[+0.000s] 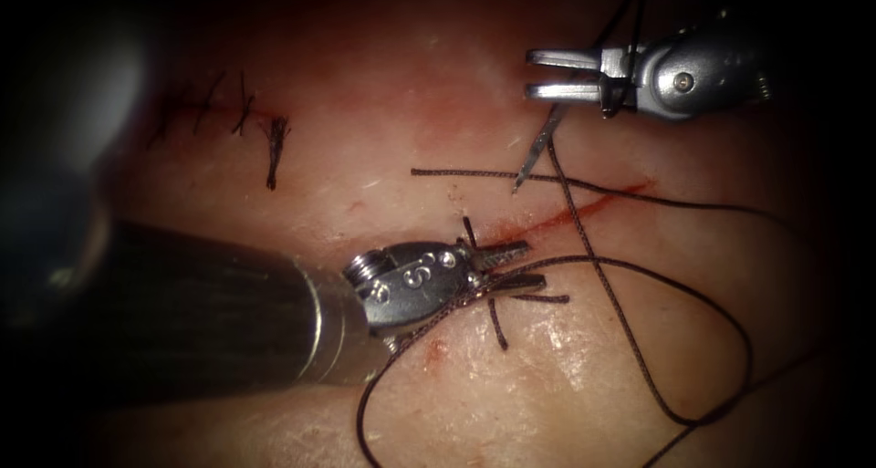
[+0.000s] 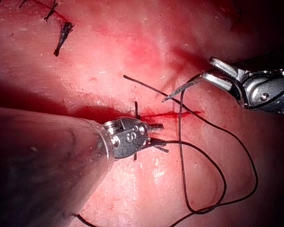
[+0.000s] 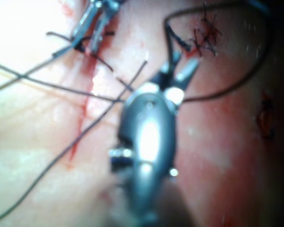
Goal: Wound Closure
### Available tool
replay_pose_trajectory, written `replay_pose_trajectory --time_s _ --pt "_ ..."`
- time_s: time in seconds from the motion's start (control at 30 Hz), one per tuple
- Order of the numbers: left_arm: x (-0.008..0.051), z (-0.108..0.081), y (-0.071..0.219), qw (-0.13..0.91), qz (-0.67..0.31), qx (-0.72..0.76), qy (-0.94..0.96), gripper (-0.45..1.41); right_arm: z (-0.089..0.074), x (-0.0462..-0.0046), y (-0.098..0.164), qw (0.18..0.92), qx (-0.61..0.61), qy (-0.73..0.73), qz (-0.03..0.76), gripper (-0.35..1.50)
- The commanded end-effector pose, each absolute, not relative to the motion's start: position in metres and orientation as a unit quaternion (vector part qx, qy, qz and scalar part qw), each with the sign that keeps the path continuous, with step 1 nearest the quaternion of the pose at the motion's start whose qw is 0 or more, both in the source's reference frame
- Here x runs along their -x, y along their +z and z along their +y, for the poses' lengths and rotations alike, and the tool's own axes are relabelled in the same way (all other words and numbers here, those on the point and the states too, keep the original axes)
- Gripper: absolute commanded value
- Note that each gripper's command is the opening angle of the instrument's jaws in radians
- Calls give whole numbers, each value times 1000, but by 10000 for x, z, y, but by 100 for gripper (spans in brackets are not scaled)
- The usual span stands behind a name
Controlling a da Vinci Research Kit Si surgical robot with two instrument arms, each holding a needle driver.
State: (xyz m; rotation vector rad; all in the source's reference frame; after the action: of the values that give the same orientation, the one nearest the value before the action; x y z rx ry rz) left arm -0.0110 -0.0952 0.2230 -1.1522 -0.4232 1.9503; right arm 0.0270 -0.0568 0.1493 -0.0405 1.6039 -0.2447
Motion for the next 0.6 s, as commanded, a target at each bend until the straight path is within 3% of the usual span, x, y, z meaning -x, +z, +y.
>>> replay_pose_trajectory --time_s 0.03,0.6 --pt "117 -963 2238 411 -170 456 771 24 -571 -273 1498 688 23 -113 717 -35" --pt "130 -957 2288 426 -166 439 773 22 -591 -281 1505 684 62 -265 677 -35"
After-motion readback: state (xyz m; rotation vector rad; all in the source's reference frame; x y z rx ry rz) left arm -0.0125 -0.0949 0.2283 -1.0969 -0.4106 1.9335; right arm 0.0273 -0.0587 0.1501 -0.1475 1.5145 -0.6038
